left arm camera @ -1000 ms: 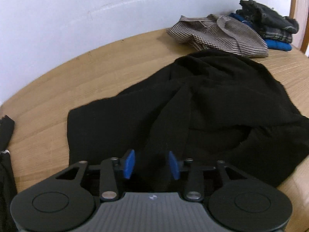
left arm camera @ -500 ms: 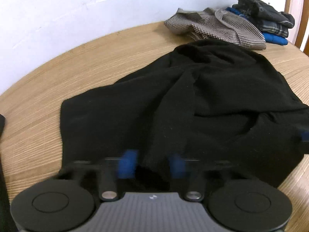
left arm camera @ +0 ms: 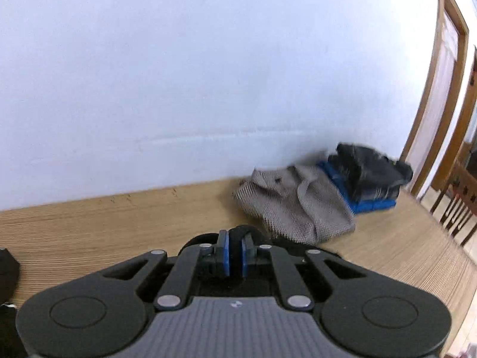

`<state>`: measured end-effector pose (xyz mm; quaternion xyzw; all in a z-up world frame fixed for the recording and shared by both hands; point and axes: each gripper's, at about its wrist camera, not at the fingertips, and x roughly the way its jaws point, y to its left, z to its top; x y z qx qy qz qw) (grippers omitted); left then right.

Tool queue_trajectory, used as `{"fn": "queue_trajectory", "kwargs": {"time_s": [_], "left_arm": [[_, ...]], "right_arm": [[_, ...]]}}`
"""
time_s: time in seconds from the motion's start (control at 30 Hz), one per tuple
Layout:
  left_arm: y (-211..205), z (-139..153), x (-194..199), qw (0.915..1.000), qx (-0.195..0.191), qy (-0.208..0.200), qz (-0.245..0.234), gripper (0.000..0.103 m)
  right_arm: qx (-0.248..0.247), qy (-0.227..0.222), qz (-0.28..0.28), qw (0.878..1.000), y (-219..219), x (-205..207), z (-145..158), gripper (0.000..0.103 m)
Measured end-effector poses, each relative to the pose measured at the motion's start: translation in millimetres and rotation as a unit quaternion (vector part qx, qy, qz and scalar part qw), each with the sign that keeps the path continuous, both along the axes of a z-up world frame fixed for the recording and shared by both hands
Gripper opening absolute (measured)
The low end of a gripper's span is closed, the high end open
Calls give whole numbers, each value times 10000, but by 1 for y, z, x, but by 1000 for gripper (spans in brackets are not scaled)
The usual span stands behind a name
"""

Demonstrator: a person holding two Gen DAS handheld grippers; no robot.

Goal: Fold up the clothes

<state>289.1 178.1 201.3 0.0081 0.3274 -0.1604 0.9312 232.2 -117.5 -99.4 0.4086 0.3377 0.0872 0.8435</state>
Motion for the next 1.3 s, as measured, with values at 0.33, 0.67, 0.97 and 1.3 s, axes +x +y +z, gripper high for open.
{"fn": "queue_trajectory", "kwargs": {"time_s": [0.33, 0.67, 0.97, 1.3], "left_arm": [[-6, 23, -52, 9986, 320, 16, 414, 9], [28, -24, -51, 9874, 733, 660, 1235, 10], [108, -206, -23, 9506, 651, 2430, 1820, 10], [119, -247, -22, 9414, 1667, 2458, 1597, 59]], "right_arm": [[2275, -218, -731, 9708, -31, -2, -38, 70], [1590, 119, -1373, 9776, -64, -10, -11, 6], [-329, 368, -392, 9980, -35, -24, 6, 6], [-2205, 651, 449, 9722, -4, -22, 6, 24]]}}
